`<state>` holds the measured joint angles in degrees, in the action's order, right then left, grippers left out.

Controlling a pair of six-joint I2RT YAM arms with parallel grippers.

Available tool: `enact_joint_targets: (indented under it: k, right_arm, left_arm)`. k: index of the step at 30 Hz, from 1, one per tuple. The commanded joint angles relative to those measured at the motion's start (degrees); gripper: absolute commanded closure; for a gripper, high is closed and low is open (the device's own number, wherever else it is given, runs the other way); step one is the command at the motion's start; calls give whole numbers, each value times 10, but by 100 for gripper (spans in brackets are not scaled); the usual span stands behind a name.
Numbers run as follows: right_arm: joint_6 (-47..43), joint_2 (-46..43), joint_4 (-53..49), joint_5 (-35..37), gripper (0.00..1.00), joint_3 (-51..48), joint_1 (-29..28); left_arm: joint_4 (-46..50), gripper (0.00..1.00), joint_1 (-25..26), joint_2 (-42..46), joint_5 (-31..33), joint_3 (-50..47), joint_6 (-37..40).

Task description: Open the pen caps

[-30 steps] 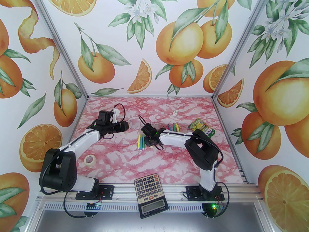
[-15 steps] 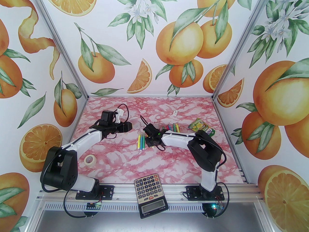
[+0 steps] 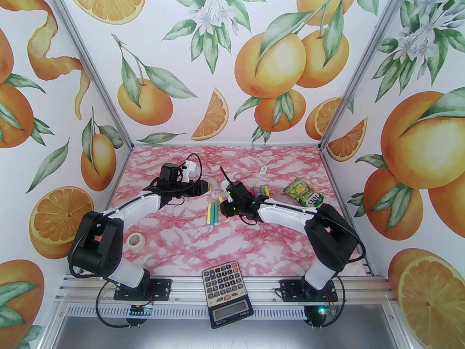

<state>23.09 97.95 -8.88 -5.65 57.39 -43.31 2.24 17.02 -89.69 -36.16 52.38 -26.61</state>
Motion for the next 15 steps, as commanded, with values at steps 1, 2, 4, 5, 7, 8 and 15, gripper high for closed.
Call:
enact_joint_targets:
  k: [1, 2, 4, 5, 7, 8, 15]
  right_arm:
    - [-4, -43, 55, -39, 79, -22, 2]
    - [-5, -48, 60, -40, 80, -23, 2]
    - [-4, -56, 67, -39, 80, -26, 2]
    - [-5, -61, 71, -39, 80, -28, 2]
    - [-7, -69, 78, -42, 80, -31, 2]
    - [-8, -72, 83, -45, 81, -32, 0]
    - [-21, -75, 90, -57, 81, -27, -8]
  left_arm:
    - [-52, 37, 11, -19, -43, 23, -32]
    - [-55, 37, 13, -20, -45, 23, -35]
    - [-56, 37, 15, -21, -48, 24, -39]
    - [-57, 36, 16, -22, -50, 24, -42]
    - [-61, 35, 17, -24, -55, 25, -49]
    - [-65, 35, 19, -24, -58, 25, -54]
    - [-92, 38, 30, -34, -82, 30, -78]
